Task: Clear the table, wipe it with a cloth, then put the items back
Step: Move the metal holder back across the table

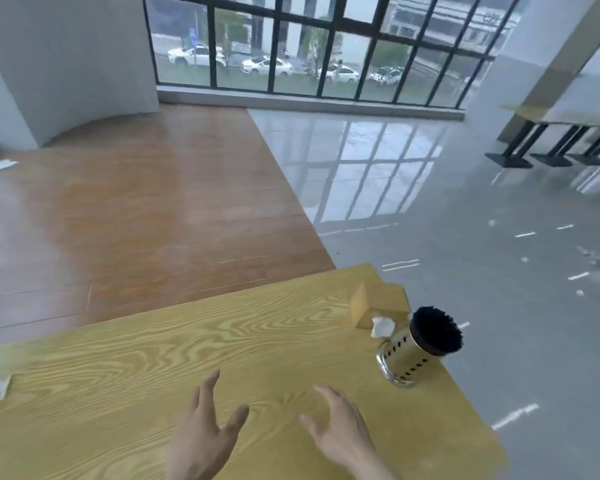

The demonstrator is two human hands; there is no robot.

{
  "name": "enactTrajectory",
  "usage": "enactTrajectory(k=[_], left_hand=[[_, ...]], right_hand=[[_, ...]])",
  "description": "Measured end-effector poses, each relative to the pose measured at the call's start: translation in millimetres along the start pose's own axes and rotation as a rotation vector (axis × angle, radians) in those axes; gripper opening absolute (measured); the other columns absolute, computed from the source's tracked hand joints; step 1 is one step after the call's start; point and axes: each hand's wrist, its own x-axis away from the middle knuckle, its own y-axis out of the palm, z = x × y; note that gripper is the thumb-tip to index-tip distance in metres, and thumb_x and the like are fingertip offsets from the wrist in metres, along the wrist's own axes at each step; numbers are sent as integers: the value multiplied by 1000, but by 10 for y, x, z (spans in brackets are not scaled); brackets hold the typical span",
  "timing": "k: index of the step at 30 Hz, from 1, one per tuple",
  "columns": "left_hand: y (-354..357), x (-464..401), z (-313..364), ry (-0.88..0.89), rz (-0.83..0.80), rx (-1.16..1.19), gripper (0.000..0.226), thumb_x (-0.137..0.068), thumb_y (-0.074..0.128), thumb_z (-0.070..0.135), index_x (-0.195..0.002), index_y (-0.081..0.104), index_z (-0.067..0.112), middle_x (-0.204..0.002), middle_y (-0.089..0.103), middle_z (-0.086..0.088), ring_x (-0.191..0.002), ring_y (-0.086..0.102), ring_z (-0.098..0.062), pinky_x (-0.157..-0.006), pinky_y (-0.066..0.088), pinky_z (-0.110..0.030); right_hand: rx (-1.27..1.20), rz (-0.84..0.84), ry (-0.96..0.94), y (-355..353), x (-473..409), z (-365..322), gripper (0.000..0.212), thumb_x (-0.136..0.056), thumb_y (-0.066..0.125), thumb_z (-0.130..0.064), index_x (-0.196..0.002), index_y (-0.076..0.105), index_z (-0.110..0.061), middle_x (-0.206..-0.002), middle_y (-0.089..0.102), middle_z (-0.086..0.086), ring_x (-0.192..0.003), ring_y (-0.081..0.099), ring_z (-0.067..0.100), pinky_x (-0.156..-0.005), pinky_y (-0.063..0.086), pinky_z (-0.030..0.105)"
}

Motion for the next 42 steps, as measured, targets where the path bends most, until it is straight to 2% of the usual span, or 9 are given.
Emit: enactTrajectory(k=[5,9,12,15,20,23,27,35,42], left_hand=[[1078,-90,711,30,-126,-91,83,-86,63,57,-153,21,31,-158,33,6,-138,45,-18,-96,44,-34],[1776,-211,1271,70,-205,-118,85,-84,65,58,-153,22,33,-157,35,8,-140,41,-15,-104,41,-33],[2177,-287,1619,99,-257,-139,85,-84,68,54,-152,24,32,-156,37,11,-138,42,-12,-105,39,-29],[2487,-402,1872,101,-287,-153,88,-82,70,54,-153,22,33,-157,34,12,-138,42,-12,-105,41,-32],[2762,-569,2108,120,-262,-119,105,-73,76,57,-155,13,38,-160,27,16,-139,44,-15,-99,46,-34],[2844,-629,2142,121,-259,-74,106,-68,80,59,-152,17,45,-154,32,24,-139,44,-11,-93,43,-30],[2881,-632,2216,71,-259,85,80,-72,85,43,-124,29,64,-123,42,44,-119,56,-4,-84,42,-23],[2534,-542,1983,45,-180,166,79,-69,85,48,-126,31,58,-117,42,44,-98,58,9,-76,41,-8],[1737,-512,1419,4,-31,200,81,-68,86,45,-132,36,51,-117,47,41,-95,59,14,-75,43,-8]], right_hand=[[-71,-18,135,-700,-154,1228,59,-88,66,-53,-140,51,-29,-142,53,-8,-133,50,15,-105,41,26],[-99,-77,209,-1176,-384,1958,80,-77,62,-75,-140,52,-26,-140,57,-8,-129,55,14,-104,44,27],[-142,-71,247,-1471,-613,2313,67,-88,68,-55,-142,50,-21,-141,58,-2,-127,57,17,-105,46,31],[-165,-9,252,-1665,-835,2492,81,-87,72,-50,-152,37,-20,-151,51,2,-135,52,22,-109,45,37],[-340,152,118,-1793,-1050,2426,113,-62,93,-46,-155,30,-31,-153,46,-5,-139,49,21,-112,45,46],[-373,176,57,-1817,-1126,2324,89,-59,97,-35,-135,50,-30,-131,61,-12,-125,59,16,-101,50,38],[-383,174,-7,-1877,-1104,2212,68,-65,95,-24,-112,49,-38,-97,55,-31,-92,60,-6,-84,46,22],[-341,134,-71,-1675,-998,1818,70,-59,96,-43,-111,49,-40,-95,61,-28,-83,57,-16,-64,42,7],[-281,54,-156,-1133,-1048,977,68,-58,96,-42,-112,55,-39,-96,69,-25,-87,65,-8,-78,55,25]])
